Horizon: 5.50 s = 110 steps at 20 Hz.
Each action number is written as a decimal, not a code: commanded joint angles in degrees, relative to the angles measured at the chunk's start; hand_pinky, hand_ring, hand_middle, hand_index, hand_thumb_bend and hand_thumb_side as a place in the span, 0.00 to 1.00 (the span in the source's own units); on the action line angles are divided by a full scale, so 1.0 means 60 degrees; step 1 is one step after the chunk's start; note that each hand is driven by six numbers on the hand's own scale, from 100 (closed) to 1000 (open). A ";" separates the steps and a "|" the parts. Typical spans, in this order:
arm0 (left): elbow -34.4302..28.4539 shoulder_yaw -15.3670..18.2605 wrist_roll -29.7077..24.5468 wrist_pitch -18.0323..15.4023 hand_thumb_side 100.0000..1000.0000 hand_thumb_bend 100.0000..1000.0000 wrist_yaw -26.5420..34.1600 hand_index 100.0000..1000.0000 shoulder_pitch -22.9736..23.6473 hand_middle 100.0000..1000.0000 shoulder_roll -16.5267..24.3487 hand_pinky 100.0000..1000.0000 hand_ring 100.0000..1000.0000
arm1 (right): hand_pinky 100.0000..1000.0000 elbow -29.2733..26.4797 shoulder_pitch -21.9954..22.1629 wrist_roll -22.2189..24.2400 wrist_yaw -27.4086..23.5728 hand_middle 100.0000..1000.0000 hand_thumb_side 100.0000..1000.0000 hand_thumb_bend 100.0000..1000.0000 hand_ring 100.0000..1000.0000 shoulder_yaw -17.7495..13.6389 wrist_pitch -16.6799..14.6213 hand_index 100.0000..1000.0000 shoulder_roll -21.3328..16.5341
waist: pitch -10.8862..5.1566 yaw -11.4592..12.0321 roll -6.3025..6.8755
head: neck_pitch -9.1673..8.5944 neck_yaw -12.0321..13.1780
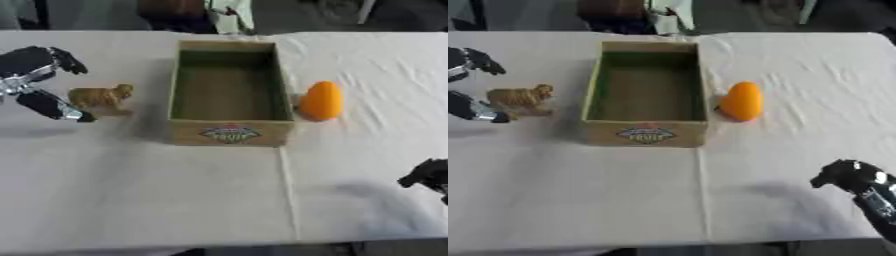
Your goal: Pick up objects on the table and place them in the box.
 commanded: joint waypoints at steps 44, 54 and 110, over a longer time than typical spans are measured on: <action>-0.0512 -0.0034 0.1157 0.0378 0.19 0.00 0.0558 0.44 -0.0896 0.18 0.0022 0.51 0.24 | 0.68 -0.0059 -0.0106 0.0149 0.0093 0.54 0.66 0.00 0.57 0.0000 -0.0115 0.70 -0.0155 | -0.0028 -0.0090 0.0036 | -0.0034 -0.0088; -0.1418 -0.0736 0.0581 0.0074 0.22 0.00 0.0944 0.45 -0.2510 0.20 -0.0324 0.53 0.26 | 0.68 -0.0188 -0.0280 0.0330 -0.0135 0.54 0.64 0.00 0.57 0.0173 -0.0095 0.70 -0.0294 | -0.0096 -0.0571 0.0143 | -0.0100 0.0181; -0.6290 0.1614 0.2620 0.2293 0.03 0.00 0.7296 0.71 0.2286 0.49 -0.2737 0.67 0.48 | 0.68 0.0948 -0.2386 0.0202 -0.1252 0.55 0.33 0.00 0.59 0.0502 -0.2178 0.73 -0.3323 | -0.0110 0.0146 0.0101 | -0.0139 -0.0481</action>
